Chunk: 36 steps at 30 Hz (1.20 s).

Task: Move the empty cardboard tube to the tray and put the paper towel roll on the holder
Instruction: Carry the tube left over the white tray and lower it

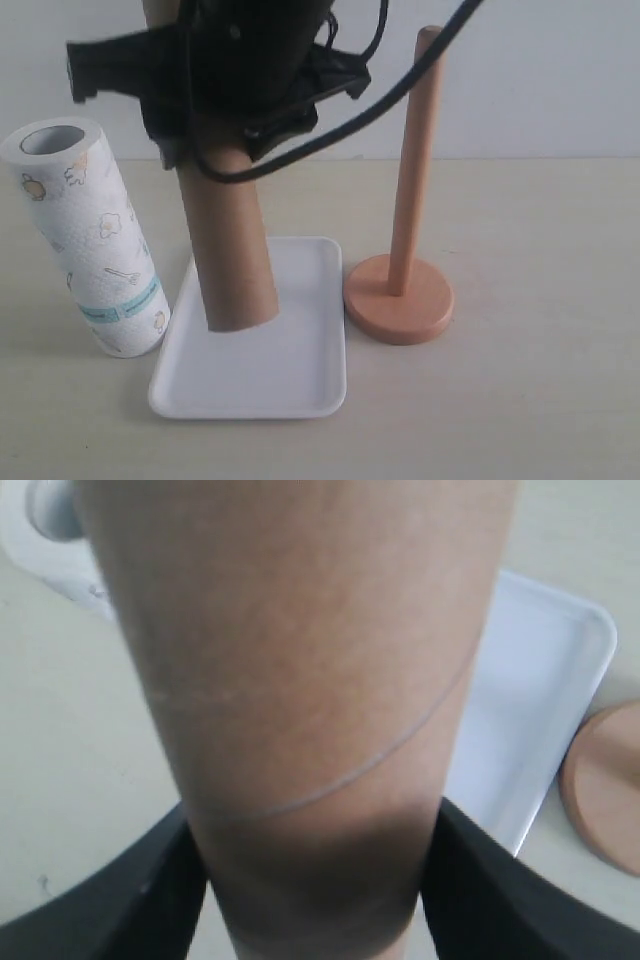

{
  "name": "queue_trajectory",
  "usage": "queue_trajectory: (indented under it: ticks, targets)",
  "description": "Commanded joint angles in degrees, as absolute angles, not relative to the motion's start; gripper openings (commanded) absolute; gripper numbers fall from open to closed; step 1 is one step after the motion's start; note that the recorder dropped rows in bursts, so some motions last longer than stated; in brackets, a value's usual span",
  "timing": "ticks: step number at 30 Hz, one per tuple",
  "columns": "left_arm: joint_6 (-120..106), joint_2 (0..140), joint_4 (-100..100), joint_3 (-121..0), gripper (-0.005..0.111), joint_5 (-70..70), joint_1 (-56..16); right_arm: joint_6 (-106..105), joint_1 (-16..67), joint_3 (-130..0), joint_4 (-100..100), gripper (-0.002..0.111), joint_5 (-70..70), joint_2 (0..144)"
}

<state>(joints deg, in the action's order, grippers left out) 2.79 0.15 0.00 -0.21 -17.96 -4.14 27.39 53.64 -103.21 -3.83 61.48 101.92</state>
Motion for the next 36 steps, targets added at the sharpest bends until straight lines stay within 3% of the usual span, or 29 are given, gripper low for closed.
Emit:
queue_trajectory:
  ticks: [1, 14, 36]
  targets:
    - [2.42, 0.0, -0.48, 0.0, 0.004, -18.11, -4.04, 27.9, 52.54, -103.52, -3.29, 0.0, 62.42, 104.89]
    - [2.42, 0.0, -0.48, 0.0, 0.004, -18.11, -4.04, 26.06, 45.61, -103.52, 6.31, 0.0, 61.97, 112.96]
    - [2.42, 0.0, -0.48, 0.0, 0.004, -18.11, -4.04, 26.06, 43.42, -103.61, 6.08, 0.0, 52.1, 123.14]
